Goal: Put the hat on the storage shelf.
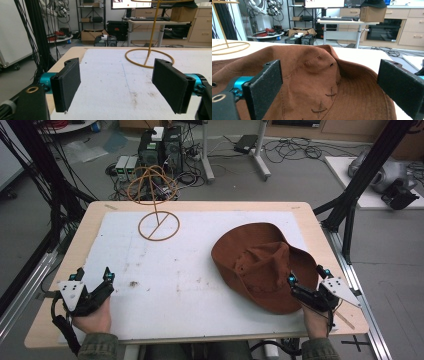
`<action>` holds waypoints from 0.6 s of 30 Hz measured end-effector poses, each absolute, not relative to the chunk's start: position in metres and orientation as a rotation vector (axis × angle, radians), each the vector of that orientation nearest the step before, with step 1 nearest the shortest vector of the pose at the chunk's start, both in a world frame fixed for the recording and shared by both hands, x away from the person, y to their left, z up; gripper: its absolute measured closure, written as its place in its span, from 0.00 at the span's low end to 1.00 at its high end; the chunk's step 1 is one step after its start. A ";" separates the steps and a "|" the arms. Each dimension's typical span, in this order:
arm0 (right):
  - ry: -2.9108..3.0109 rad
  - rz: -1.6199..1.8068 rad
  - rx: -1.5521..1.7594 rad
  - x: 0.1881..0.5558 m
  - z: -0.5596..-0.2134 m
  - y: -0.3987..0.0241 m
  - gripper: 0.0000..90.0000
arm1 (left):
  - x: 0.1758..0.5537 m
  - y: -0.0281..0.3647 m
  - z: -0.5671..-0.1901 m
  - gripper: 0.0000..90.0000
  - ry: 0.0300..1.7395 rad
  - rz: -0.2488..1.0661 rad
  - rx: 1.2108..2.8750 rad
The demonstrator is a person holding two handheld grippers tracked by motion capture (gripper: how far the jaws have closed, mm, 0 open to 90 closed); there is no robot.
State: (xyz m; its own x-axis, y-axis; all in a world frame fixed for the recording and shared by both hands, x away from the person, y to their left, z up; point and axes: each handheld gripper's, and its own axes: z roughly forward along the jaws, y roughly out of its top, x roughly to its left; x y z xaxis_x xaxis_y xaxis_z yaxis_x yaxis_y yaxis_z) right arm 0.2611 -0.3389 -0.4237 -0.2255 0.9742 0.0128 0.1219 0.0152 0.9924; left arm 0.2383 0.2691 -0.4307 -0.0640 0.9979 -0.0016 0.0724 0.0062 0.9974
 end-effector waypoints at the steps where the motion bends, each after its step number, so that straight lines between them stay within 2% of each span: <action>1: 1.470 1.313 1.181 0.261 -0.424 -0.339 0.06 | 0.238 0.269 -0.431 0.26 1.311 1.221 1.229; 18: 1.450 1.335 1.190 0.258 -0.422 -0.345 0.06 | 0.241 0.266 -0.430 0.25 1.303 1.214 1.217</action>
State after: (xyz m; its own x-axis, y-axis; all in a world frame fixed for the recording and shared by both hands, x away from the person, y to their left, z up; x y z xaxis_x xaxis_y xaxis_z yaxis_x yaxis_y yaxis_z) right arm 0.2580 -0.3452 -0.4224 -0.2222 0.9745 0.0312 0.1117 -0.0064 0.9937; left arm 0.2413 0.2664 -0.4300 -0.0587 0.9982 -0.0099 0.0610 0.0135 0.9980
